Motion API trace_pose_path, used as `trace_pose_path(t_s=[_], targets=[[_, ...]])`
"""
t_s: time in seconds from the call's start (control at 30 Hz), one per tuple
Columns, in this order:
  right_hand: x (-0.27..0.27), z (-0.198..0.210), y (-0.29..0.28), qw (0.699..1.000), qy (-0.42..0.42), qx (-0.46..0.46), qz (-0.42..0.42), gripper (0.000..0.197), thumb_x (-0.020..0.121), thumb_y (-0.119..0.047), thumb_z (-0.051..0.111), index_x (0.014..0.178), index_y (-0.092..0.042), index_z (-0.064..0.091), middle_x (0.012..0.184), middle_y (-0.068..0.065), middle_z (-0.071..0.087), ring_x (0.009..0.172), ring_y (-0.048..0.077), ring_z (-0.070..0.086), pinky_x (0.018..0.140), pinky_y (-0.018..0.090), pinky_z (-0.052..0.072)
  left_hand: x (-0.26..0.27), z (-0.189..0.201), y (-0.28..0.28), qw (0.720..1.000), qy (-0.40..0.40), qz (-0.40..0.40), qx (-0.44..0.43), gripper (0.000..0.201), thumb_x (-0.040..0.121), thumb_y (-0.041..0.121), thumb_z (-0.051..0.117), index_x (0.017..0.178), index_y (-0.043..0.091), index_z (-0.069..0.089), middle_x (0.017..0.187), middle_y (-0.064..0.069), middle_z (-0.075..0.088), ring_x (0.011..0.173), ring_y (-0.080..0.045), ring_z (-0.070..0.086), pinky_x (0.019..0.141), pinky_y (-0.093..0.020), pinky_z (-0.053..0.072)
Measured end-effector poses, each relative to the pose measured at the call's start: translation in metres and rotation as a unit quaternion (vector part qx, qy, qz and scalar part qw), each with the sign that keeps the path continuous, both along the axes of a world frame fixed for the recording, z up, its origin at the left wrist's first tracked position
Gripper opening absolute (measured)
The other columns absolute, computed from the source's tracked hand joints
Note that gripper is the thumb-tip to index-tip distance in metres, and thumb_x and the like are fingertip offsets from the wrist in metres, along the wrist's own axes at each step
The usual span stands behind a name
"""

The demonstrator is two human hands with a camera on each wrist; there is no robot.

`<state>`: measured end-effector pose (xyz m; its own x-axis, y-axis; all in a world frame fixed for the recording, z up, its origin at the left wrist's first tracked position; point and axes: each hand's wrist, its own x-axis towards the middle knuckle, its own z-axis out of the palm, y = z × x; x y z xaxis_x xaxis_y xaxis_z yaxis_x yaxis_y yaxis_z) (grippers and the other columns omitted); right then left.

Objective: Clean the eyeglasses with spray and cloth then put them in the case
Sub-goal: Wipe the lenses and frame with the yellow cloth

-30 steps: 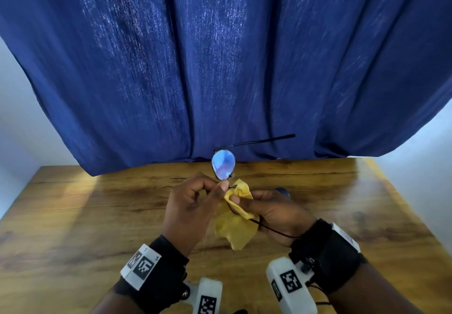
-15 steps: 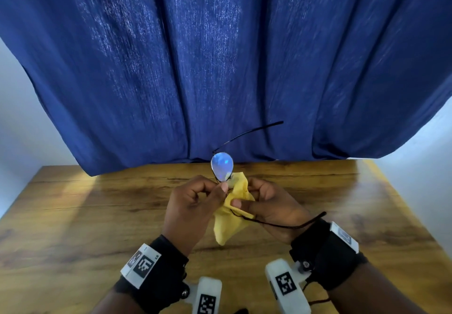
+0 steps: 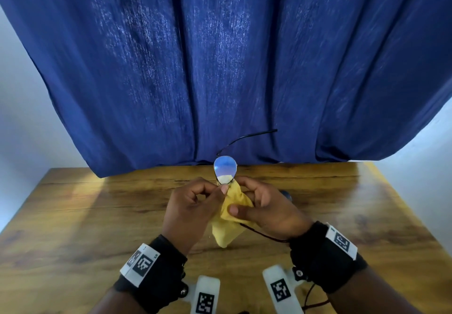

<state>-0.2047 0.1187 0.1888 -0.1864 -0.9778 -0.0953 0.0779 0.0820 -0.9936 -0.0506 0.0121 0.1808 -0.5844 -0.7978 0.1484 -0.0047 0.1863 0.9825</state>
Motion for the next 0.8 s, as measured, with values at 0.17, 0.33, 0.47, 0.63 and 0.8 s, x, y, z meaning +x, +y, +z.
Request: trace_pose_path(t_s=[0.17, 0.33, 0.47, 0.63, 0.8], targets=[[0.018, 0.005, -0.009, 0.998, 0.047, 0.022, -0.045, 0.044, 0.085, -0.006, 0.080, 0.125, -0.015, 0.065, 0.108, 0.013, 0.077, 0.102, 0.029, 0.074, 0.089, 0.036, 0.060, 0.010, 0.000, -0.009, 1.000, -0.009, -0.010, -0.013, 0.019, 0.090, 0.025, 0.077, 0.074, 0.014, 0.077, 0.075, 0.001, 0.074, 0.067, -0.006, 0.061, 0.062, -0.018, 0.047], [0.031, -0.002, -0.022, 0.993, 0.078, -0.011, -0.086, 0.020, 0.100, -0.018, 0.063, 0.117, -0.015, 0.074, 0.105, -0.002, 0.079, 0.097, 0.010, 0.072, 0.085, 0.025, 0.055, 0.018, -0.005, -0.023, 1.000, -0.018, -0.011, 0.013, 0.020, 0.091, 0.023, 0.075, 0.074, 0.013, 0.077, 0.076, 0.000, 0.074, 0.071, -0.009, 0.065, 0.068, -0.025, 0.051], [0.031, -0.002, -0.023, 0.998, 0.048, -0.004, -0.041, 0.038, 0.096, -0.001, 0.065, 0.131, -0.016, 0.062, 0.112, 0.003, 0.076, 0.100, 0.012, 0.072, 0.085, 0.024, 0.055, 0.019, -0.002, -0.027, 1.000, -0.020, 0.001, 0.016, 0.021, 0.092, 0.027, 0.075, 0.075, 0.014, 0.077, 0.079, -0.003, 0.076, 0.073, -0.023, 0.069, 0.065, -0.028, 0.054], [0.019, -0.002, -0.019, 0.999, 0.043, 0.010, -0.019, 0.054, 0.084, -0.001, 0.079, 0.131, -0.021, 0.061, 0.113, 0.014, 0.076, 0.107, 0.034, 0.072, 0.095, 0.046, 0.058, 0.010, 0.000, -0.025, 1.000, -0.021, -0.004, 0.000, 0.019, 0.092, 0.028, 0.075, 0.078, 0.015, 0.079, 0.081, -0.003, 0.078, 0.077, -0.020, 0.073, 0.069, -0.028, 0.057], [0.009, 0.003, -0.013, 0.996, 0.080, 0.001, -0.045, 0.031, 0.088, -0.014, 0.079, 0.118, -0.017, 0.070, 0.100, 0.007, 0.078, 0.085, 0.014, 0.072, 0.077, 0.029, 0.055, -0.005, 0.000, -0.006, 1.000, -0.021, 0.004, -0.012, 0.022, 0.090, 0.028, 0.076, 0.073, 0.015, 0.077, 0.072, -0.003, 0.075, 0.074, -0.020, 0.069, 0.070, -0.033, 0.053]])
